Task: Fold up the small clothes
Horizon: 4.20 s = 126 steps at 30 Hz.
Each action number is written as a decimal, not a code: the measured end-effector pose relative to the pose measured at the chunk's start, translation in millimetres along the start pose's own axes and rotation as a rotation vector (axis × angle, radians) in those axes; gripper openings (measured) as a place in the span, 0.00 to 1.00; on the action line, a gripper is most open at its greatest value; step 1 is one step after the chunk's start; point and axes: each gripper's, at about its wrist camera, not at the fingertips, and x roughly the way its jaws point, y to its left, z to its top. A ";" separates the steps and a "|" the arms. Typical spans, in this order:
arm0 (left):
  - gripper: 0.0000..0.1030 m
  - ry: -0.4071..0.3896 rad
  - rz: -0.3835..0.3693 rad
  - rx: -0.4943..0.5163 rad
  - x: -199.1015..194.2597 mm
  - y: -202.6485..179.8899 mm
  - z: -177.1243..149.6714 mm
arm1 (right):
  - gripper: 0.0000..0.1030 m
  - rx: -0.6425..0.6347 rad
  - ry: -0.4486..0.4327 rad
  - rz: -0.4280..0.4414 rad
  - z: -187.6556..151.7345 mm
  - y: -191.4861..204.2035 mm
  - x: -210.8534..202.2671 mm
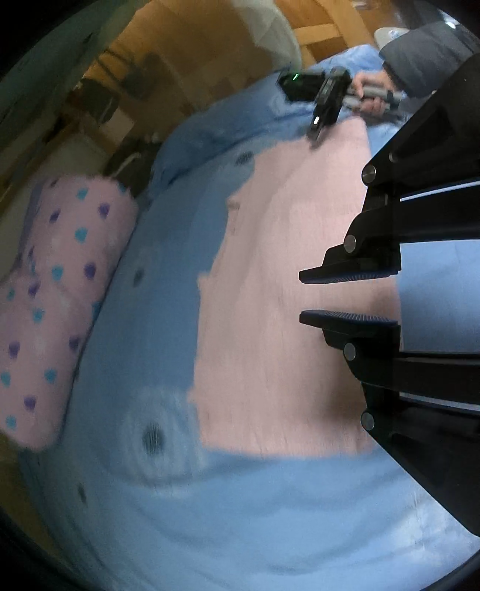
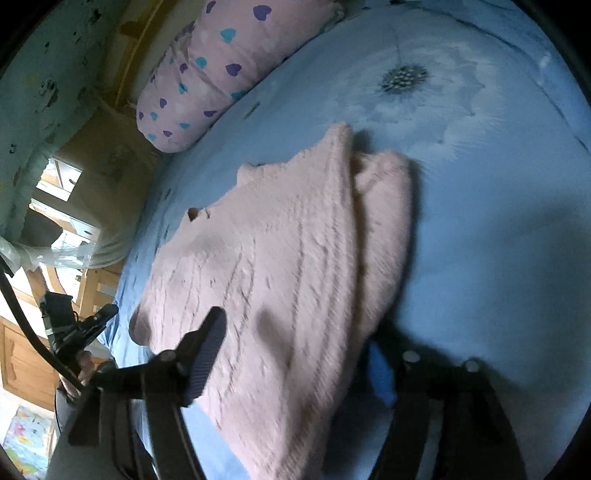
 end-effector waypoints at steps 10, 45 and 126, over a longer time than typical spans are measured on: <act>0.08 0.086 -0.211 0.097 98.5 -87.7 -5.9 | 0.78 -0.035 -0.059 0.017 -5.3 1.6 0.0; 0.00 -0.111 -0.069 -0.045 -51.1 17.6 19.6 | 0.16 -0.001 -0.051 0.000 39.1 234.8 41.9; 0.10 0.052 0.073 -0.211 -26.9 75.4 -13.9 | 0.06 -0.990 -0.172 -0.624 -161.0 303.3 104.7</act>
